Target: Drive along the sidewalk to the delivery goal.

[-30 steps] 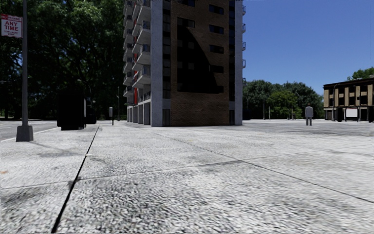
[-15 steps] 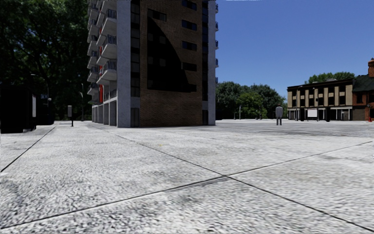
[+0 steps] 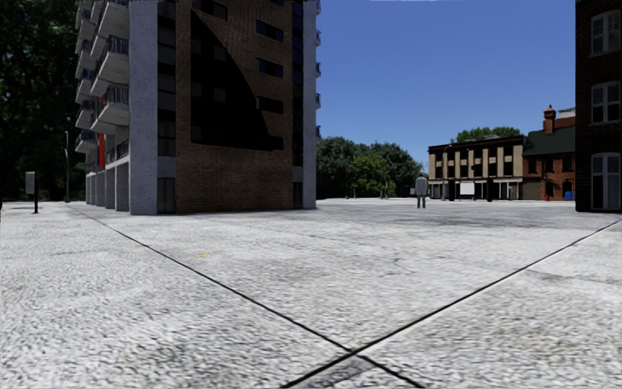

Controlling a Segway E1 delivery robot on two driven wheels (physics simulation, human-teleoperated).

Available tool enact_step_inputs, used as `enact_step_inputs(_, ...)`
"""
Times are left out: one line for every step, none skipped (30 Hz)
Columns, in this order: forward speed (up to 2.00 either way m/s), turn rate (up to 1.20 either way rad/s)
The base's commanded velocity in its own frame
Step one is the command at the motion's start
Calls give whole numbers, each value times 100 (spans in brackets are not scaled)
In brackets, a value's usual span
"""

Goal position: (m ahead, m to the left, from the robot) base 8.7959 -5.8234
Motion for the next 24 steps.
enact_step_inputs(200, -41)
enact_step_inputs(200, -41)
enact_step_inputs(200, -41)
enact_step_inputs(200, -41)
enact_step_inputs(200, -41)
enact_step_inputs(200, -41)
enact_step_inputs(200, -41)
enact_step_inputs(200, -41)
enact_step_inputs(200, -41)
enact_step_inputs(200, -41)
enact_step_inputs(200, -41)
enact_step_inputs(200, -41)
enact_step_inputs(200, -41)
enact_step_inputs(200, -41)
enact_step_inputs(200, -41)
enact_step_inputs(200, -41)
enact_step_inputs(200, -41)
enact_step_inputs(200, -41)
enact_step_inputs(200, -41)
enact_step_inputs(200, -41)
enact_step_inputs(200, -41)
enact_step_inputs(200, -41)
enact_step_inputs(200, -41)
enact_step_inputs(200, -41)
